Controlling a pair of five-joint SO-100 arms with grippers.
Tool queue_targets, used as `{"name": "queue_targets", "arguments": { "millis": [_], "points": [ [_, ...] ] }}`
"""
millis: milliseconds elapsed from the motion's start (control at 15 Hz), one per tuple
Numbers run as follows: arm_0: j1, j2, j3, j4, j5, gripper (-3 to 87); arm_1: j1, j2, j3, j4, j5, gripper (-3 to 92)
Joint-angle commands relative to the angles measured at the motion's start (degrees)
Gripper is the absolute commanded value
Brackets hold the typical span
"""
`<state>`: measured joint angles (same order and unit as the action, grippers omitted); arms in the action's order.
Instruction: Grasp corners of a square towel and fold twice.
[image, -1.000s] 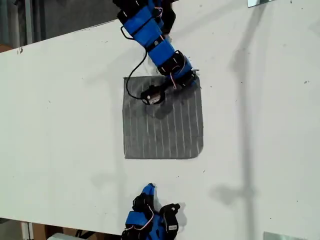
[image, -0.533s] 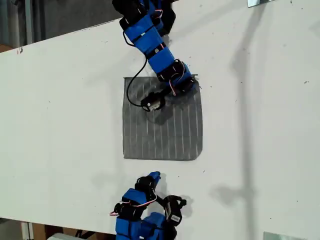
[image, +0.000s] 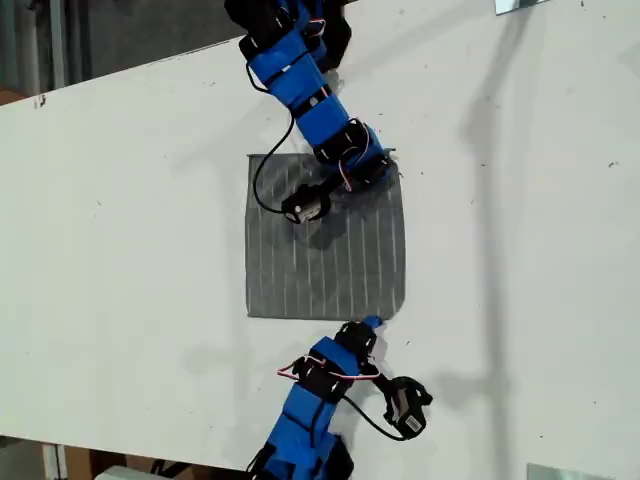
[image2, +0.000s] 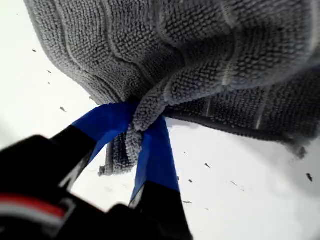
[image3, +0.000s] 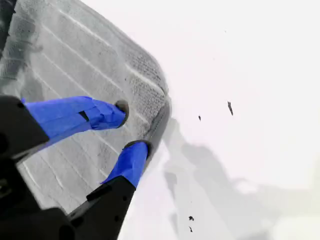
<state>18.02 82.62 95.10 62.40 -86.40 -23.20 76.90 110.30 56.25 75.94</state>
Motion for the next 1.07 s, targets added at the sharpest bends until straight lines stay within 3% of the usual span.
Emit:
{"name": "queue_targets", "arguments": {
  "millis": [0,267,733,1000],
  "points": [
    [0.4,-6.2,-8.5,-1.3,2.7,13.6,0.5,-0.5,-0.3,-0.3,-0.7,-0.1],
    [1.2,-9.7,-8.0,-4.4,1.1,20.4,0.0,-0.5,-0.3,-0.3,-0.4,-0.1],
    [-0.5,4.3,15.9,-20.4,-6.9,18.6,-0.1,-1.1,-0.4,-1.1,-0.7,-0.1],
    [-1.3,-0.4,15.1,-24.1,-7.3,18.1,0.0,-1.2,-0.7,-1.2,-0.7,-0.1]
  ]
}}
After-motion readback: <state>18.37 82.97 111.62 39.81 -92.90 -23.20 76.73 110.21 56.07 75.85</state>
